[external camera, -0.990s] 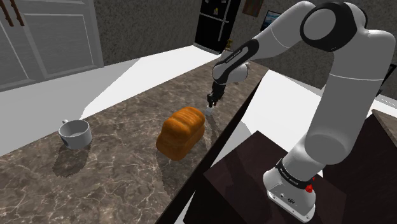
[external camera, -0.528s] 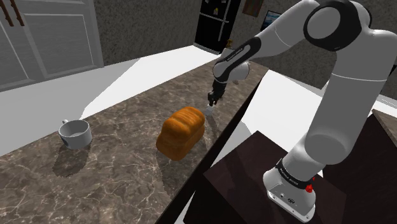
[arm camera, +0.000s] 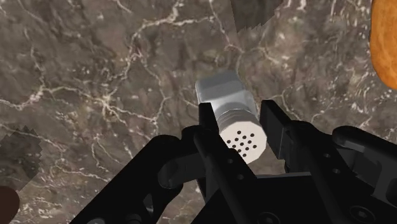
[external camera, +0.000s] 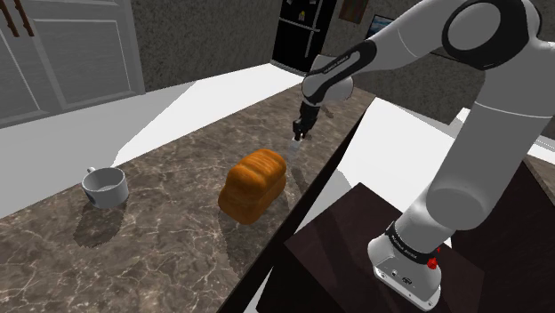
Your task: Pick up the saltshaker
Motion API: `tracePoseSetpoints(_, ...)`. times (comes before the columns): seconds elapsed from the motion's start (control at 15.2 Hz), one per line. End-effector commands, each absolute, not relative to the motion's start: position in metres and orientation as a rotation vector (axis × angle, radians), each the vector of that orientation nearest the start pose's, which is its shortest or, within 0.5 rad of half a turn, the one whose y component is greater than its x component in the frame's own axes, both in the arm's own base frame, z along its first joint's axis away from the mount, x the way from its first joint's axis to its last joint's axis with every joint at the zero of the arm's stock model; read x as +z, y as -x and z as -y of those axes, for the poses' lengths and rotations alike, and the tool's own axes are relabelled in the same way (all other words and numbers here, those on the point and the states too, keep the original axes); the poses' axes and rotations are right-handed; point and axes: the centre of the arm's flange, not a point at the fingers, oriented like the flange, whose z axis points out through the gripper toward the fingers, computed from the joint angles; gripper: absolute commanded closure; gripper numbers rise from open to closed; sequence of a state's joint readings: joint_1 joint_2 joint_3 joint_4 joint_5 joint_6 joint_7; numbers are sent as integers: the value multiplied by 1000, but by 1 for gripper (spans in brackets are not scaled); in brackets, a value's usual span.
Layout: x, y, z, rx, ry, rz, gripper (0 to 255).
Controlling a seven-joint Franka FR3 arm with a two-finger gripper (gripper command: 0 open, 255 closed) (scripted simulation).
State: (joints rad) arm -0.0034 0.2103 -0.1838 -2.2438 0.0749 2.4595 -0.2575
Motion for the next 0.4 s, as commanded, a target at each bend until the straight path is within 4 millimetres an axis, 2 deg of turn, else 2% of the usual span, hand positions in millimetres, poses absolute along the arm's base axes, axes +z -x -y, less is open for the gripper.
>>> tracePoseSetpoints(0.0,286,-533,101,-18,3135,26,255)
tracePoseSetpoints(0.2,302,-533,101,-18,3135,26,255)
tracePoseSetpoints(0.33,303,-533,101,-18,3135,26,255)
